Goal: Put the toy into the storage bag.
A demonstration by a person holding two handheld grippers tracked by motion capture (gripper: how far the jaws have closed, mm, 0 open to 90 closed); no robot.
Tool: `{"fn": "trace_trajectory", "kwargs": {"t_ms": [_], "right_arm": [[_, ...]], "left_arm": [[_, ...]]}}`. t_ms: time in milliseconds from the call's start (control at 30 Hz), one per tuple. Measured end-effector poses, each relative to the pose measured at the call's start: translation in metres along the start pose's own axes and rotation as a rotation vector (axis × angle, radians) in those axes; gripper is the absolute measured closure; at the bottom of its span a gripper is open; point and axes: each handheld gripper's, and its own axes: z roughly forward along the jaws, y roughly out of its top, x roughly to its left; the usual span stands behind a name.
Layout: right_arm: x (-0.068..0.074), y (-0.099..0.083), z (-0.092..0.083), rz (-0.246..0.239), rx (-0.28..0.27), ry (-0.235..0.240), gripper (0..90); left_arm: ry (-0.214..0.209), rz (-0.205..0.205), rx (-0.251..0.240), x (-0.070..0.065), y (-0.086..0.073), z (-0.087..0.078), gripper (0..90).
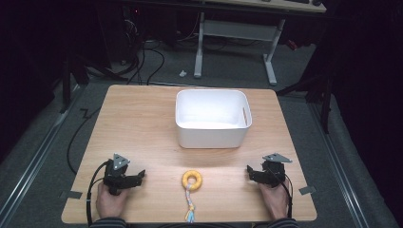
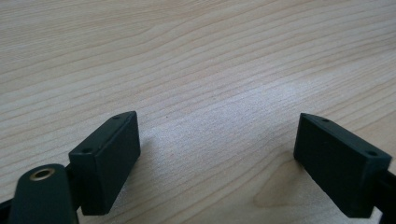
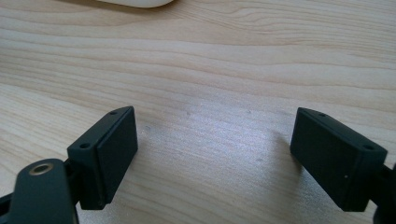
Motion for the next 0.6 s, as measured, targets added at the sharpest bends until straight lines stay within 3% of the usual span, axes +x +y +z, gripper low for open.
{"fn": "trace_trajectory", "kwargs": {"t_ms": [600], "right_arm": [[0.0017, -0.0003, -0.0062, -0.020, 0.000, 0.015, 25.8]], "left_arm": [[-0.001, 0.001, 0.000, 0.0001, 0.0000, 0.0000, 14.9]]}}
